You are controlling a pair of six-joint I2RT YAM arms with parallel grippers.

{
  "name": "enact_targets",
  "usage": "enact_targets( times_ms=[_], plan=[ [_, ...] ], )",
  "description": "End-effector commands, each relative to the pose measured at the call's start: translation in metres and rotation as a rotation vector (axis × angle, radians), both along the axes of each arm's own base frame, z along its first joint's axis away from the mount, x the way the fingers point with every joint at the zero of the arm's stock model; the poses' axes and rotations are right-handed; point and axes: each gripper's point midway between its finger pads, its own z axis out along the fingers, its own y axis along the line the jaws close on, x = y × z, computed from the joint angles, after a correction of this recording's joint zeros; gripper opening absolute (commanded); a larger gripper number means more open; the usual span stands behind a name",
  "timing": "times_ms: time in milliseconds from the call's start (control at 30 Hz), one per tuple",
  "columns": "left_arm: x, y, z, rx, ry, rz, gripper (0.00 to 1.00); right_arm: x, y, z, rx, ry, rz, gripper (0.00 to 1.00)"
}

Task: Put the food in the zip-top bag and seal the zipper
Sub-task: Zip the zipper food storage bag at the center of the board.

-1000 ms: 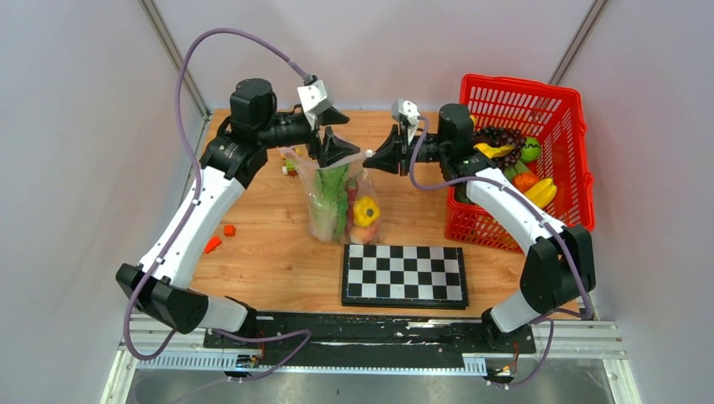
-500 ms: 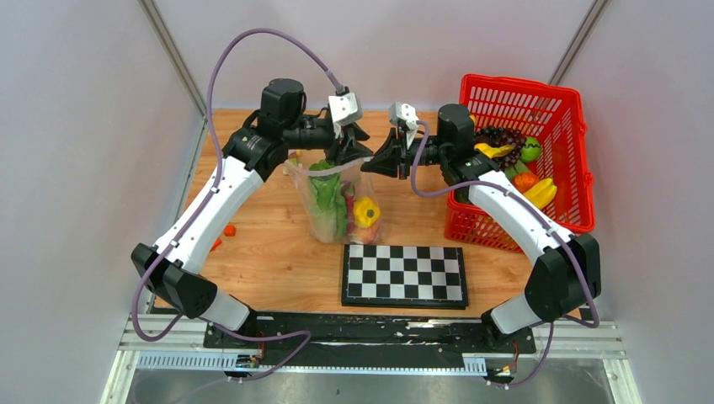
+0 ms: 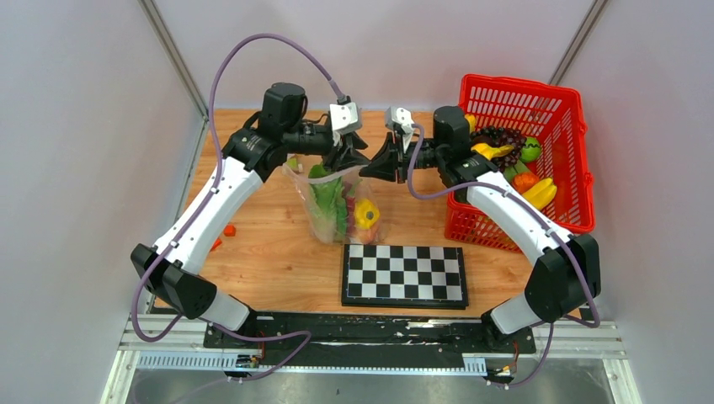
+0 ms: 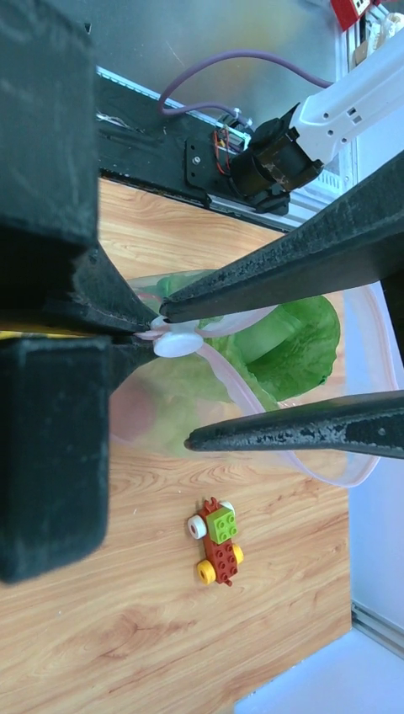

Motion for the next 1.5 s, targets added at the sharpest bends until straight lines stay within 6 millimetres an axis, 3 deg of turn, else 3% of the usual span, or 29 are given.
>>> enact_targets(
  times_ms=[0, 333, 600, 800, 1167, 1467],
  plan=[
    [-0.024, 0.005, 0.012, 0.005, 0.007, -0.066, 0.47, -0.003, 0.000, 0.042, 0.060, -0.152, 0.015, 0.00],
    [-0.029, 0.008, 0.014, 0.050, 0.038, -0.089, 0.47, -0.003, -0.001, 0.046, 0.060, -0.180, -0.004, 0.00],
    [-0.015, 0.002, -0.001, 0.089, 0.076, -0.060, 0.44, -0.009, -0.001, 0.050, 0.071, -0.192, 0.002, 0.00],
    [-0.013, 0.000, 0.004, 0.070, 0.056, -0.055, 0.36, -0.010, -0.002, 0.051, 0.072, -0.197, 0.005, 0.00],
    [-0.009, 0.008, 0.002, 0.097, 0.057, 0.006, 0.01, -0.006, -0.003, 0.047, 0.068, -0.206, -0.036, 0.00],
    [-0.009, 0.020, -0.005, 0.134, 0.054, 0.075, 0.00, 0.006, -0.011, 0.044, 0.098, -0.211, -0.168, 0.00]
  ],
)
